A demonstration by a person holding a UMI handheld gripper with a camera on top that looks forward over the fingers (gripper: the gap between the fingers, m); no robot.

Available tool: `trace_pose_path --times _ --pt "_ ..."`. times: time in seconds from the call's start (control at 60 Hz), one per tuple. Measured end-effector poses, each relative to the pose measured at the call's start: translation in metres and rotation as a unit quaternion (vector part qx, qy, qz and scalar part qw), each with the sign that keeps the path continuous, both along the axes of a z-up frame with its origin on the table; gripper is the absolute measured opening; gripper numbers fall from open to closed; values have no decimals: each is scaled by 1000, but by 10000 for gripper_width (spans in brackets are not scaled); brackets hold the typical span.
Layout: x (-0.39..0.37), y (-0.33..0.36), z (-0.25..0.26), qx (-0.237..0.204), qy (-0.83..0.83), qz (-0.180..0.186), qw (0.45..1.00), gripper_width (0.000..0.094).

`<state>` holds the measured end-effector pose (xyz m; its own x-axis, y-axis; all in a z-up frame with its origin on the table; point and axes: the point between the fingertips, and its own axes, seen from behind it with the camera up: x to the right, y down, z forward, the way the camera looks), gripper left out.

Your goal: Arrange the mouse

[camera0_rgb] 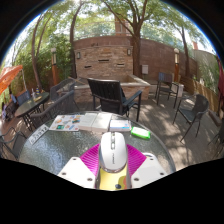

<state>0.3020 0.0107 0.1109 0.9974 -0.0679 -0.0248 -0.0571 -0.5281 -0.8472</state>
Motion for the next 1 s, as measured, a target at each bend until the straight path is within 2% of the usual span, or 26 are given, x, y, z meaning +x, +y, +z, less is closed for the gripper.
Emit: trace_pose_path --times 0.067,0.233,0.267,0.333,0.383,0.633,0.8,1.0 --pt "23 -16 -61 -47 -12 -2 999 359" --pt "41 -34 -110 -97 4 7 995 532" --pt "45 -36 -109 -95 -3 7 995 621" --pt "44 -43 -104 -98 -13 15 995 872" --pt "41 -48 -92 -91 -16 19 996 845" --pt "15 -101 -1 -51 -36 19 998 856" --pt "-4 -171 61 -24 -50 15 998 854" --pt "-21 -254 99 -9 -65 7 998 853"
